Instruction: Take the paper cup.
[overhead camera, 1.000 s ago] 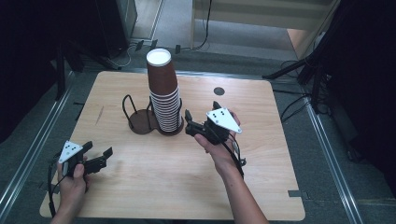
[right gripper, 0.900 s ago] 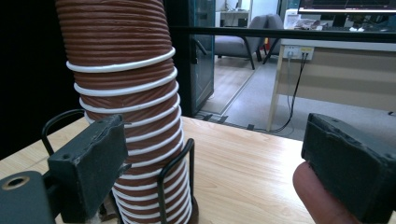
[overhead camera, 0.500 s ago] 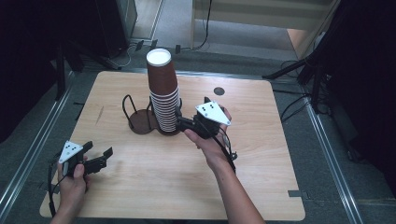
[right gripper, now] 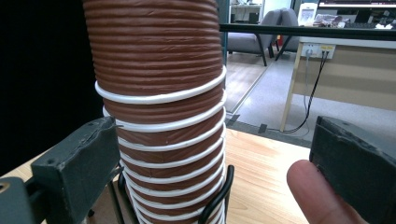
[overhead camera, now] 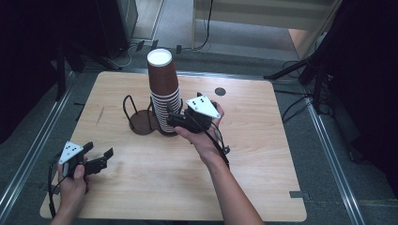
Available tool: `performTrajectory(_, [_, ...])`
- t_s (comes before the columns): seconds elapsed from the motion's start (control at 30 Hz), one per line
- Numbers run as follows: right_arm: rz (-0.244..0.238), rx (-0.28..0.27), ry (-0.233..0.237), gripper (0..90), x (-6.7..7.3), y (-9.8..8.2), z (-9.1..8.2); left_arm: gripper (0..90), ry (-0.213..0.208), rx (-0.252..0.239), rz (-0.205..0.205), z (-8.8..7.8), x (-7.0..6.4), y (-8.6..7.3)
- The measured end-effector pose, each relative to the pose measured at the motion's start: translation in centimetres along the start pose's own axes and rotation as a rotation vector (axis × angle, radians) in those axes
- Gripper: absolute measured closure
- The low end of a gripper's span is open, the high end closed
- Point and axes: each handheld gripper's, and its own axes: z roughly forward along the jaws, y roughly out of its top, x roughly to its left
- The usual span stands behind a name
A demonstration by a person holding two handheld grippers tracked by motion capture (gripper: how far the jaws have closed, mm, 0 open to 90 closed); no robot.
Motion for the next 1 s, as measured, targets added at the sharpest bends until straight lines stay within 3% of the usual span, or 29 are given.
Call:
performTrajectory(0.37, [-0.025, -0.017, 0.019, 2.7, 1.0, 0.6, 0.9, 14.4, 0.002, 0.000, 0.008, 0.0, 0.0, 0.0])
performTrajectory(1.0, [-0.022, -0.038, 0.031, 2.7, 2.4, 2.5, 2.8, 14.4, -0.007, -0.003, 0.004, 0.0, 0.0, 0.0])
